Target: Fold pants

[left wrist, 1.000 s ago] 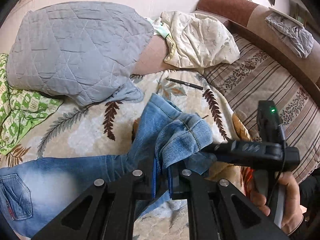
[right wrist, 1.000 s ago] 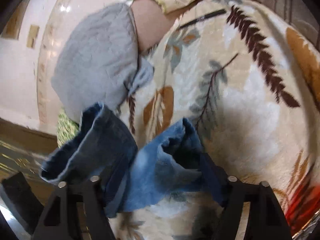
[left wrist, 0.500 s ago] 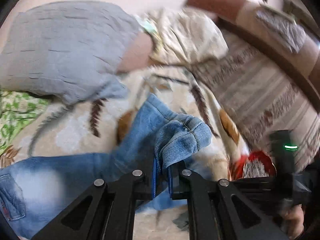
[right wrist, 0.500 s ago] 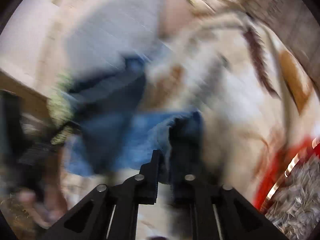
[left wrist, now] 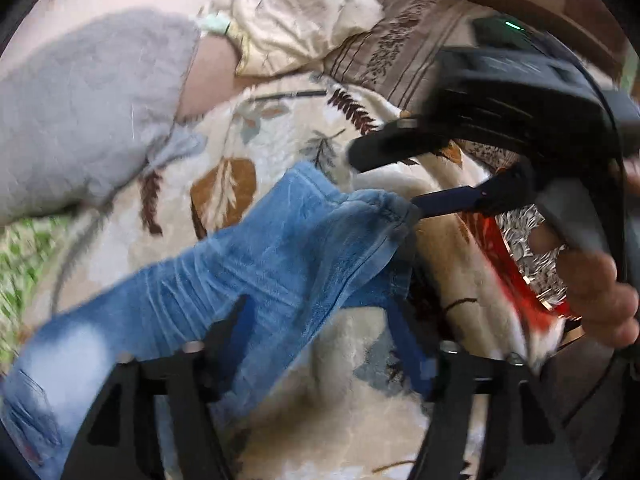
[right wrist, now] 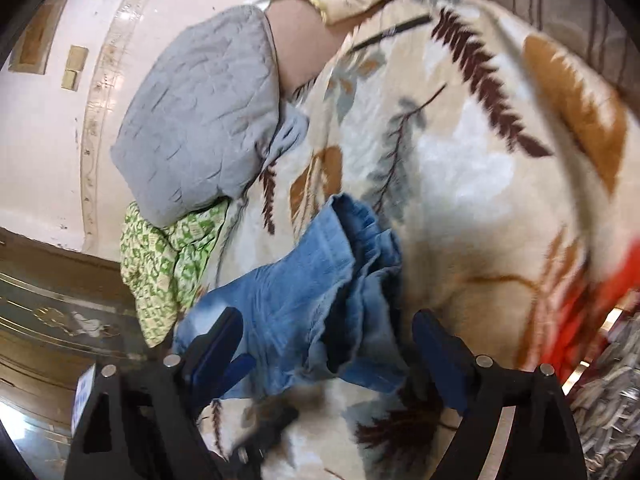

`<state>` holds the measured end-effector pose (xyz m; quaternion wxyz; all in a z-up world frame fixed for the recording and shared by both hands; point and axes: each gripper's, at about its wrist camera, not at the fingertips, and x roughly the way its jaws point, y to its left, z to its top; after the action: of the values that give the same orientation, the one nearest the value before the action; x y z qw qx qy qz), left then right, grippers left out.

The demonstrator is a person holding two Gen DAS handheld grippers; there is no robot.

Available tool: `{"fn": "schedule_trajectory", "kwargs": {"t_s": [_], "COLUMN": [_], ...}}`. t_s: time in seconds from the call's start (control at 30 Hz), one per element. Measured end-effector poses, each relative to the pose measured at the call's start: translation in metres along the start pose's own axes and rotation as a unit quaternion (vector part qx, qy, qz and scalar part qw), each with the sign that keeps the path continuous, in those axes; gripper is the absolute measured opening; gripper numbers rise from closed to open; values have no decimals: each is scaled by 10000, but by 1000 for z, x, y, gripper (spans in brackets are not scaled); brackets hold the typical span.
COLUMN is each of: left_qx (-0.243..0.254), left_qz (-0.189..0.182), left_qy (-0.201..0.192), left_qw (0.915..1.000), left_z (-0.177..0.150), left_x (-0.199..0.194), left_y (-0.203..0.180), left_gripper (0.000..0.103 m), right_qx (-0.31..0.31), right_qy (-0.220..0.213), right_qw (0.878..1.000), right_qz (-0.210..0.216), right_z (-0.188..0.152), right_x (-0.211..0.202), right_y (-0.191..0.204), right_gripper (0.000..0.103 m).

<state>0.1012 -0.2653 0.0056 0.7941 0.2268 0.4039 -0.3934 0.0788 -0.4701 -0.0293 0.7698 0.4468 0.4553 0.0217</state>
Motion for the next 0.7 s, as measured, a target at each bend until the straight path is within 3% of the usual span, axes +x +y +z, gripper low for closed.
{"fn": "schedule_trajectory", "kwargs": {"t_s": [0.07,0.13,0.17,0.2,0.3,0.37,0.47,0.57,0.7], "left_qx": [264,528,619,646,406,-97,-626,-804,-715], "left_qz": [431,626,652,691,735,561,288,284,242], "left_qy": [84,247,362,489,705,542,221,-16,43], "left_qw": [9987,9963,9953,9943,9940,9969,9974,9964,9971], "left_z": [6,12,15,17,21,22,15,7,2], "left_x": [12,30,42,52,71,61,36,21,21], "left_y": [-11,-20,-24,-26,-18,-4,8,10,4], "left_gripper": [74,73,66,45,7,7,6,6,5], "right_qx": [197,354,409,466,679,670,547,555,1015], "right_qy": [-85,-175,-166,-108,94,215,206,487,958], "right_qw": [9998,9992,9990,9988,9976,9975,9980,9966,9891], "right_qz": [-55,-31,-64,-78,41,-23,242,366,473], "right_z": [6,8,8,8,7,7,9,15,10], "right_x": [1,0,1,3,12,19,23,43,71], "right_y": [-6,-12,-14,-18,-26,-24,-12,-2,-15], "right_gripper": [89,89,89,89,88,88,88,88,81]}}
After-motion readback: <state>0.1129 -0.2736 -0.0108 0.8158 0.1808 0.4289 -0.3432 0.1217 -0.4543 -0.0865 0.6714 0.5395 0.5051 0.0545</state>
